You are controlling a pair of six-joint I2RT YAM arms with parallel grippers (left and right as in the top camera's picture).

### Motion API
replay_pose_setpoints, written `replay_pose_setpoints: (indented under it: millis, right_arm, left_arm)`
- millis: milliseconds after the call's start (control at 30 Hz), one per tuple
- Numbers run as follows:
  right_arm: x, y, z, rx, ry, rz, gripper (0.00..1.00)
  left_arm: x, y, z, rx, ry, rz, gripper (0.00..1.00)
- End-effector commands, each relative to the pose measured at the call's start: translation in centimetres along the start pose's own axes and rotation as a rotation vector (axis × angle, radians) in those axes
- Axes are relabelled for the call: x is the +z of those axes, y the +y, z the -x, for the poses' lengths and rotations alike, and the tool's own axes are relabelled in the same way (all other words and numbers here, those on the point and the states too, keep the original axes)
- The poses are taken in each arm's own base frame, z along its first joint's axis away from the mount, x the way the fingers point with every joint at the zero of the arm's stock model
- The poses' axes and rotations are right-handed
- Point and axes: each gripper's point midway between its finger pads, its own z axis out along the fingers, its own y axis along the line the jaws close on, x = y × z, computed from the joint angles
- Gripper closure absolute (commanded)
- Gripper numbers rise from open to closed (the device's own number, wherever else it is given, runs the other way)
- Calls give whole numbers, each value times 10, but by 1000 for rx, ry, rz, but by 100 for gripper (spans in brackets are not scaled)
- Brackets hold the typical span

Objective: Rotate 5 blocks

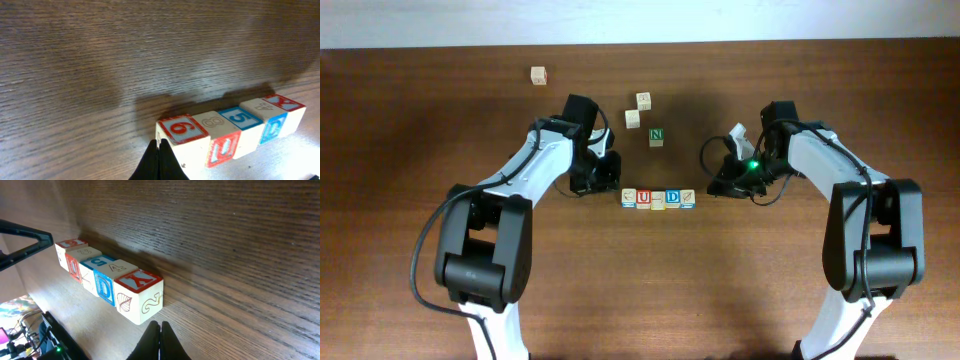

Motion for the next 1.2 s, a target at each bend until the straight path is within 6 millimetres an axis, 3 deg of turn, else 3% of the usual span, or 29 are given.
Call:
replay_pose_setpoints:
  millis: [0,133,600,967,1167]
  right_arm:
    - [1,-2,-1,8,4,-10,96]
    - [1,-5,-1,8,4,-32,96]
    - [1,-5,-2,8,4,-32,96]
    - [1,-5,-2,8,5,-32,96]
    - [1,-5,-2,8,5,-32,96]
  left_arm:
    - [-27,-10,8,14,-58,0,100]
    - [-24,-5,-4,21,-17,20,100]
    - [-7,8,-13,40,-19,97,100]
    - [-2,-10,-15,72,-16,54,100]
    - [-2,-9,-14,62,-23,58,100]
